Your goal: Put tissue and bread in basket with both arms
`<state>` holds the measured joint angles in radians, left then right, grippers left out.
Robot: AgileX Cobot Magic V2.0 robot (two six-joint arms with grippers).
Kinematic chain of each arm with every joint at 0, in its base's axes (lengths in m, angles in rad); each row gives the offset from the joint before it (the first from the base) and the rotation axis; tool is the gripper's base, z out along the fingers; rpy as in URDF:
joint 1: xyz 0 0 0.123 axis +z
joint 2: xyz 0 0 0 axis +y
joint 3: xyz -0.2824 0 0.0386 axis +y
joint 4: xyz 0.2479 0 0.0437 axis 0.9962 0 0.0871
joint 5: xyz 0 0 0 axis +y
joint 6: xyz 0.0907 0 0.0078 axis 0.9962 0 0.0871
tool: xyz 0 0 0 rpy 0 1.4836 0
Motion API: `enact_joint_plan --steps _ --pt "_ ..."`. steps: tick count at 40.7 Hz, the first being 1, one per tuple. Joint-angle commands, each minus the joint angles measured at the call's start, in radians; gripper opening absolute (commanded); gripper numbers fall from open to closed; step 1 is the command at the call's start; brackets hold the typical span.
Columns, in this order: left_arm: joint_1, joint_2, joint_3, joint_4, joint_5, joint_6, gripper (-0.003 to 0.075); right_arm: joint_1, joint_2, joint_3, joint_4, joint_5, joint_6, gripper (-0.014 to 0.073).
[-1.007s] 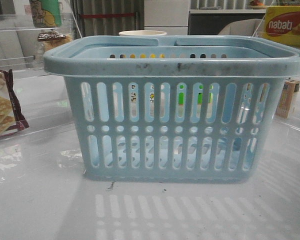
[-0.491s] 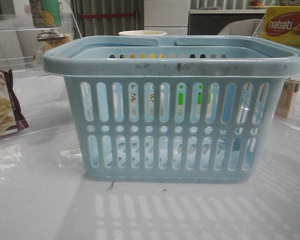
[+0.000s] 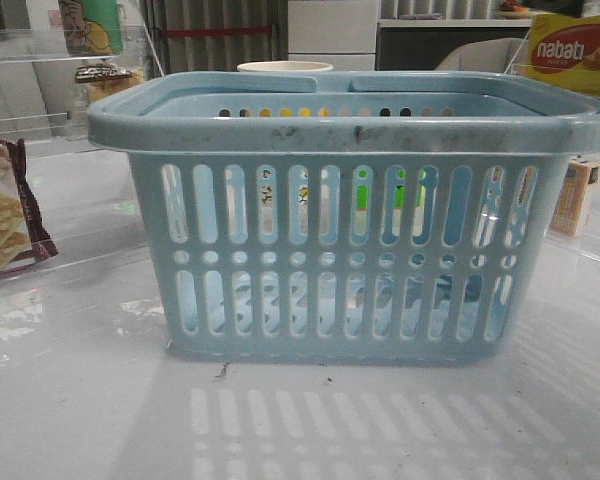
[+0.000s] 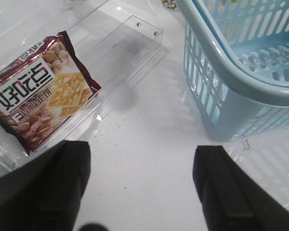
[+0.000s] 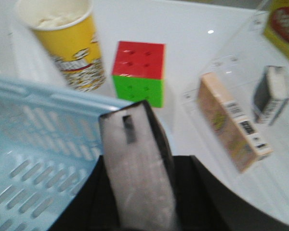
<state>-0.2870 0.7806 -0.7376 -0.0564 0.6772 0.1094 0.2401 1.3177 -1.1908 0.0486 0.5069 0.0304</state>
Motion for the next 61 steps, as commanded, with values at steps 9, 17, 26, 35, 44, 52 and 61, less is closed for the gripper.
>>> enact_joint_plan --steps 9,17,26,35,44,52,61 --pt "-0.006 -0.002 -0.031 -0.011 -0.078 0.001 0.0507 0.209 0.064 -0.027 0.007 -0.074 -0.010 0.0505" --pt "-0.006 -0.002 -0.017 -0.011 -0.076 0.001 0.0507 0.216 0.035 -0.027 0.007 -0.090 -0.010 0.0591" --pt "-0.006 -0.002 0.005 -0.011 -0.075 0.001 0.0507 0.238 -0.157 0.078 -0.041 -0.052 -0.015 0.0591" --pt "-0.006 -0.002 0.005 -0.011 -0.116 0.001 0.0507 0.241 -0.380 0.241 -0.056 -0.001 -0.015 0.0591" --pt "-0.006 0.065 -0.021 -0.011 -0.176 -0.002 0.0540 0.241 -0.541 0.370 -0.056 0.024 -0.015 0.0591" --pt "-0.006 0.251 -0.156 -0.011 -0.182 -0.008 0.0636 0.241 -0.572 0.397 -0.056 0.055 -0.015 0.0591" --pt "-0.006 0.497 -0.362 -0.006 -0.238 -0.008 0.0636 0.241 -0.572 0.397 -0.056 0.071 -0.015 0.0591"
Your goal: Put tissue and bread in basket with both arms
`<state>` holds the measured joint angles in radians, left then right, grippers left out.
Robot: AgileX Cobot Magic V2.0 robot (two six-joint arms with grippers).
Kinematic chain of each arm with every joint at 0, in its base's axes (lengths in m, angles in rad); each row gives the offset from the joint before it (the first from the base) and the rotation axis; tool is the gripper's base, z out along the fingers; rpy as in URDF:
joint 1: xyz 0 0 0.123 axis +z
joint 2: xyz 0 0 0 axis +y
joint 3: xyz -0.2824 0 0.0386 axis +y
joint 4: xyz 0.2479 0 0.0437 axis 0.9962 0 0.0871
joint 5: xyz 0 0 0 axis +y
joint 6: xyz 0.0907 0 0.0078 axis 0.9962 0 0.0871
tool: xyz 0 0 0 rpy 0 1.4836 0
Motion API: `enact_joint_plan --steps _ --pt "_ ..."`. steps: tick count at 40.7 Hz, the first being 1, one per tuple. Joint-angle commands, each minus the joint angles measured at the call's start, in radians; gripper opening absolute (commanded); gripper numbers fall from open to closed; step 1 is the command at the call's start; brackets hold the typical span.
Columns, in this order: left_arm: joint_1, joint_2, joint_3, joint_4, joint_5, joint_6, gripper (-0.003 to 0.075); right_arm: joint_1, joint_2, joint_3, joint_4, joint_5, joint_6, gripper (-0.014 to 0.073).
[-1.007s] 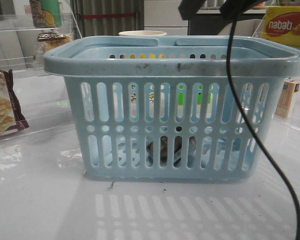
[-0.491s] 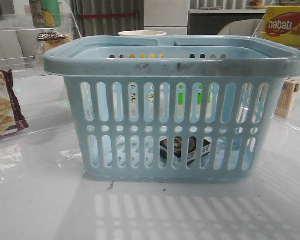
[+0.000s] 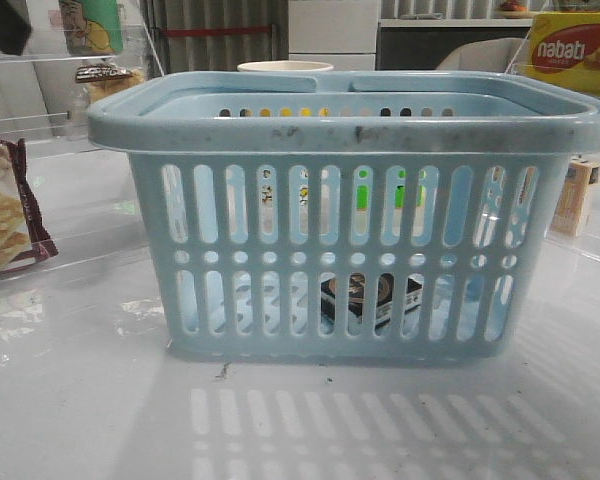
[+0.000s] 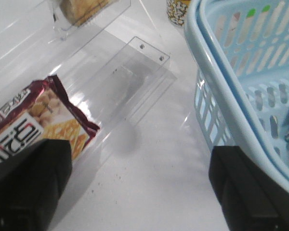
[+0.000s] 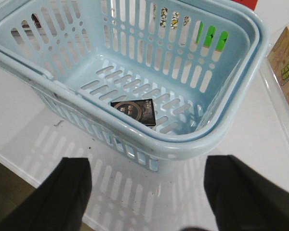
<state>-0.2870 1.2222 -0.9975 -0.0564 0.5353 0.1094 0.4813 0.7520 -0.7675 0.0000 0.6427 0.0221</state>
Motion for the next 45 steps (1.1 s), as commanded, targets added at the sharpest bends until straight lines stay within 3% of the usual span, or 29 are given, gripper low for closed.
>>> enact_joint_plan --steps 1,18,28,37,40,45 --pt "-0.006 0.088 -0.126 0.001 -0.096 -0.008 0.0636 0.000 -0.006 -0.026 -0.007 -0.064 -0.006 0.0591" --pt "0.100 0.528 -0.598 0.000 -0.057 -0.009 0.0636 0.000 -0.006 -0.026 -0.007 -0.064 -0.006 0.0591" --pt "0.135 0.707 -0.714 0.000 -0.175 -0.009 0.0636 0.000 -0.006 -0.026 -0.007 -0.064 -0.006 0.0591" --pt "0.142 0.777 -0.720 0.000 -0.327 -0.009 0.0631 0.000 -0.006 -0.026 -0.007 -0.064 -0.006 0.0591" --pt "0.142 0.782 -0.720 0.000 -0.356 -0.009 0.0587 0.000 -0.006 -0.026 -0.007 -0.064 -0.006 0.0591" --pt "0.142 0.788 -0.720 0.000 -0.365 -0.009 0.0439 0.000 -0.006 -0.026 -0.007 -0.064 -0.006 0.0591"
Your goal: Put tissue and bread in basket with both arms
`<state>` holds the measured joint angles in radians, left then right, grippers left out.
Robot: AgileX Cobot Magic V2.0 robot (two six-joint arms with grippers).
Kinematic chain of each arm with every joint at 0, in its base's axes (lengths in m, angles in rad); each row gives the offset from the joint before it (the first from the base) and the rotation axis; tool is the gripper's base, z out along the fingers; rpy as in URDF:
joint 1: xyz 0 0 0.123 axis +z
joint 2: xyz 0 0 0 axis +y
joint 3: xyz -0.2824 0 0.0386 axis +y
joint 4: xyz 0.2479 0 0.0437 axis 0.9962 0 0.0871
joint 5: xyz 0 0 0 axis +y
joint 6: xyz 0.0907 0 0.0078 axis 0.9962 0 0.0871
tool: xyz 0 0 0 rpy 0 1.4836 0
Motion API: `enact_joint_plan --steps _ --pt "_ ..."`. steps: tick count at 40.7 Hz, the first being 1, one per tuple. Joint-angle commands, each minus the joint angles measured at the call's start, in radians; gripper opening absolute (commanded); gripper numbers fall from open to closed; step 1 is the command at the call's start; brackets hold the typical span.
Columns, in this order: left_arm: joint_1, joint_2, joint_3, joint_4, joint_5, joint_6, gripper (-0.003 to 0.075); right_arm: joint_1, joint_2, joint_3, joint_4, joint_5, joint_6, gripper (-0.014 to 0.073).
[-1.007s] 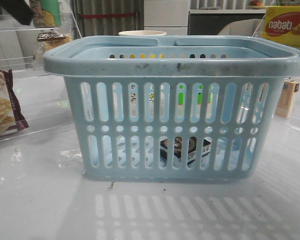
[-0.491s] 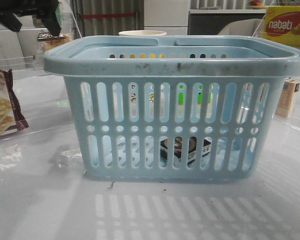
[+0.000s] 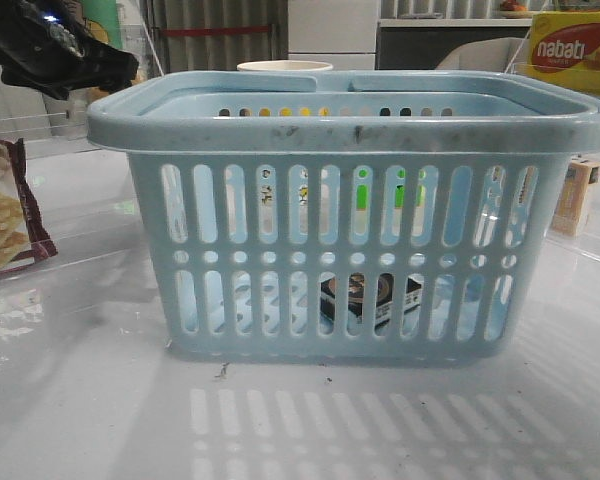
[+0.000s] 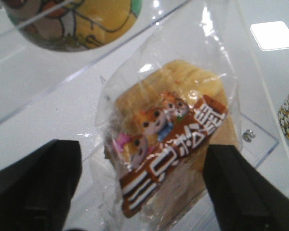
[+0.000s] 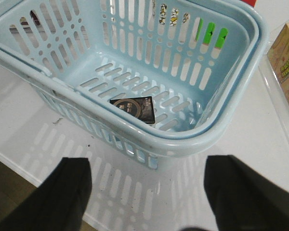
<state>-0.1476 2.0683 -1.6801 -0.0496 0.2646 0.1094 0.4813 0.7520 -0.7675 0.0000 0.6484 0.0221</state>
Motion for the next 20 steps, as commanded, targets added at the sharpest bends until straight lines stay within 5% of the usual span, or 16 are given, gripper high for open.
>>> enact_joint_plan --steps 1,15,20 --pt "0.002 -0.058 -0.038 -0.007 -0.095 -0.009 0.0405 0.000 -0.006 -0.026 -0.007 -0.070 -0.006 0.0591" --pt "-0.002 -0.090 -0.059 -0.007 0.015 -0.009 0.0110 0.000 -0.006 -0.026 -0.007 -0.070 -0.006 0.0591" --pt "-0.012 -0.145 -0.087 -0.010 0.147 -0.009 0.0091 0.000 -0.006 -0.026 -0.007 -0.070 -0.006 0.0591"
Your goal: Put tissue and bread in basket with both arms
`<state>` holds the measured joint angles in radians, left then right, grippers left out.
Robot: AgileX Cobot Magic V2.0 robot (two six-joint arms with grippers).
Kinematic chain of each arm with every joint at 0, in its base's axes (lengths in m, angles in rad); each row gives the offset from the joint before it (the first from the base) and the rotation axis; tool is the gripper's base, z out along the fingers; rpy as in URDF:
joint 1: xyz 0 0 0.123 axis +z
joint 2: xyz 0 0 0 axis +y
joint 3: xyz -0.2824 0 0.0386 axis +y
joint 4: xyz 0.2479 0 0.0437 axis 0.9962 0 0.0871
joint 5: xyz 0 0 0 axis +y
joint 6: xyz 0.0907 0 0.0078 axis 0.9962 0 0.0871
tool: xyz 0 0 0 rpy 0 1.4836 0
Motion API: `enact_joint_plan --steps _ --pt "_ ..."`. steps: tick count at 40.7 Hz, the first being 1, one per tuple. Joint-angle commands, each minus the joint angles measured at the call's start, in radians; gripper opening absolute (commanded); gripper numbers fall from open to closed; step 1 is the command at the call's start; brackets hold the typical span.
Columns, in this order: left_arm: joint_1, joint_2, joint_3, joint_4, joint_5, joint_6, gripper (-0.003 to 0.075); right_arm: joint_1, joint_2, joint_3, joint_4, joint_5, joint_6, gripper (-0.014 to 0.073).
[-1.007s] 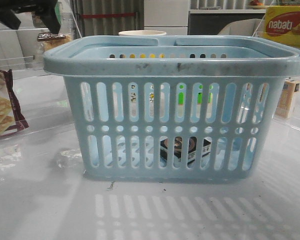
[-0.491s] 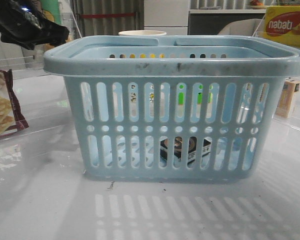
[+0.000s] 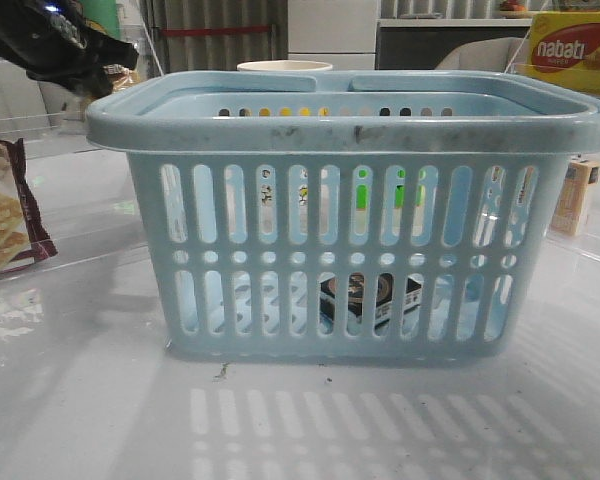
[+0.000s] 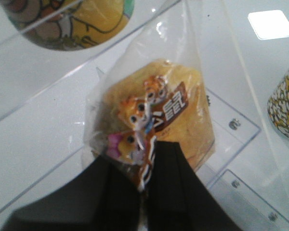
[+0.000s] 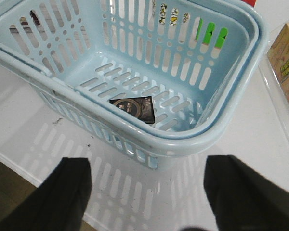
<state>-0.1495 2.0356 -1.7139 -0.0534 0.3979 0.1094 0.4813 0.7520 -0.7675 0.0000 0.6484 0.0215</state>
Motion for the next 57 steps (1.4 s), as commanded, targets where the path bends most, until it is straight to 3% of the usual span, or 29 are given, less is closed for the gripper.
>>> enact_joint_plan --steps 1,11,15,27,32,34,36,40,43,57 --pt "-0.012 -0.124 -0.060 -0.006 0.037 -0.009 0.0091 0.000 -0.006 -0.026 -0.007 -0.070 -0.006 0.0591" --pt "-0.056 -0.273 -0.109 -0.006 0.303 0.007 0.0091 0.000 -0.006 -0.026 -0.007 -0.070 -0.006 0.0591" --pt "-0.099 -0.329 -0.109 -0.009 0.390 0.102 0.0091 0.000 -0.006 -0.026 -0.007 -0.070 -0.006 0.0591" --pt "-0.297 -0.399 -0.109 -0.210 0.576 0.341 0.0091 0.000 -0.006 -0.026 -0.007 -0.070 -0.006 0.0591" --pt "-0.381 -0.370 -0.109 -0.213 0.621 0.348 0.0091 0.000 -0.006 -0.026 -0.007 -0.070 -0.006 0.0591" --pt "-0.402 -0.353 -0.109 -0.213 0.624 0.349 0.0107 0.000 -0.006 -0.026 -0.007 -0.070 -0.006 0.0591" --pt "-0.425 -0.333 -0.109 -0.209 0.621 0.352 0.0173 0.000 -0.006 -0.026 -0.007 -0.070 -0.006 0.0591" --pt "-0.442 -0.303 -0.109 -0.209 0.604 0.352 0.0372 0.000 -0.006 -0.026 -0.007 -0.070 -0.006 0.0591" --pt "-0.444 -0.298 -0.109 -0.209 0.604 0.352 0.0475 0.000 -0.006 -0.026 -0.007 -0.070 -0.006 0.0591" --pt "-0.456 -0.467 -0.032 -0.209 0.623 0.255 0.0488 0.000 -0.006 -0.026 -0.007 -0.070 -0.006 0.0591"
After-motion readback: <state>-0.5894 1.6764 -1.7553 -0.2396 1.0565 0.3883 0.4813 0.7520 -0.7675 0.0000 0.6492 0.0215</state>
